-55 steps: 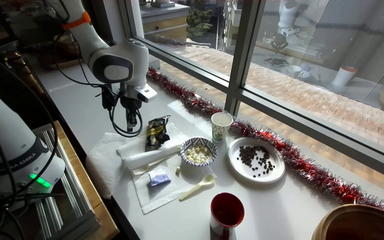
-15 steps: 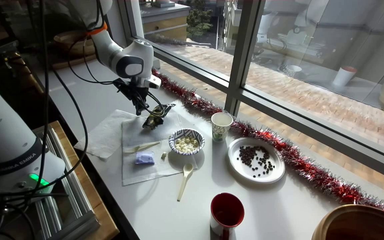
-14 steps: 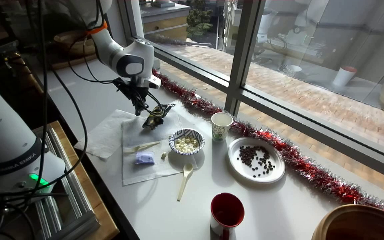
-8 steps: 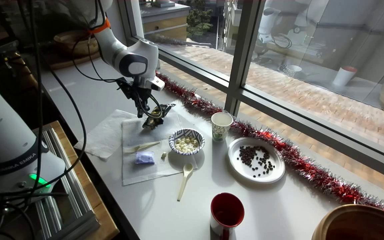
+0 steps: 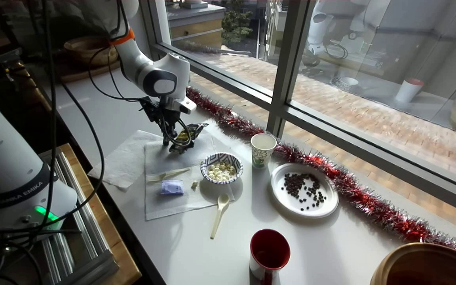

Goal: Move one white napkin to the left.

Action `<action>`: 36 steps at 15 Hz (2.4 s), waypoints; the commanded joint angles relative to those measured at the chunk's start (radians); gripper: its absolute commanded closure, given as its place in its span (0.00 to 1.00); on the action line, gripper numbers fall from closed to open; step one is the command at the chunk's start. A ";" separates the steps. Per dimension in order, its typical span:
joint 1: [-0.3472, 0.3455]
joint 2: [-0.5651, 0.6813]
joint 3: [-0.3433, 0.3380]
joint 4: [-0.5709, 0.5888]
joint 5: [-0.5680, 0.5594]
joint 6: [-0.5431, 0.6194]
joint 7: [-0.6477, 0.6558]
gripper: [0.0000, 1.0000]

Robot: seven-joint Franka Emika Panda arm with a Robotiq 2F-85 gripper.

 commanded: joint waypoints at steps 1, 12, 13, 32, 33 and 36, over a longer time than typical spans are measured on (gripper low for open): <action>0.026 0.020 -0.023 0.012 -0.017 0.006 0.022 1.00; 0.084 0.110 -0.014 0.113 -0.094 0.020 -0.013 1.00; 0.096 0.117 -0.018 0.125 -0.109 0.019 -0.007 1.00; 0.248 0.174 0.021 0.249 -0.340 -0.034 -0.112 1.00; 0.250 0.175 0.029 0.248 -0.340 -0.032 -0.121 1.00; 0.255 0.174 0.048 0.242 -0.340 -0.028 -0.147 1.00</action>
